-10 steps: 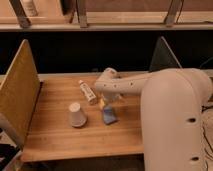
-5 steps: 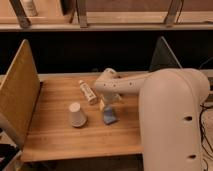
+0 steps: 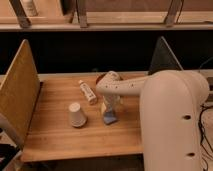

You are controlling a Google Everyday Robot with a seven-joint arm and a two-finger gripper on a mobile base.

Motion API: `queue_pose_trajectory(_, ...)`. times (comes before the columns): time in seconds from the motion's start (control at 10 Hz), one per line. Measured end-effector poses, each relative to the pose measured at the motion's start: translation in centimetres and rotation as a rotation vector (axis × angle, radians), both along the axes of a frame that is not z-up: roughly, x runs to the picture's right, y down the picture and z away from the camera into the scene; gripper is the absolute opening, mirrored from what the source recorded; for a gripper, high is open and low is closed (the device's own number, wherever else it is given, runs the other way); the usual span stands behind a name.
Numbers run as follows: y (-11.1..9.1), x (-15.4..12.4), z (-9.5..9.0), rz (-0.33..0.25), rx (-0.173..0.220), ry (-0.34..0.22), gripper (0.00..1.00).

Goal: Place the white sponge in the ceramic bowl

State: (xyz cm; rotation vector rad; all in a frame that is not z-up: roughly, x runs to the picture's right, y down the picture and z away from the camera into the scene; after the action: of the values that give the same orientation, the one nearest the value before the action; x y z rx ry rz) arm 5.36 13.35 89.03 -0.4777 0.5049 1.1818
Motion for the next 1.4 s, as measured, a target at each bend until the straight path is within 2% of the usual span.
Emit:
queue_pose_trajectory(0.3,0.5,0.2,0.9,0.035,-0.025,-0.01,0.78)
queue_pose_trajectory(0.6,0.8,-1.1,0.9,0.038,-0.029,-0.055,0.77)
queue_pose_trajectory(0.7,0.9,-1.9,0.7,0.031,-0.029,-0.073,0.71)
queue_pose_trajectory(1.0,1.3,-4.0,-0.1,0.013,-0.02,-0.12,0.41)
queue_pose_trajectory(1.4,1.6,-4.6,-0.7,0.013,-0.011,-0.144,0.04)
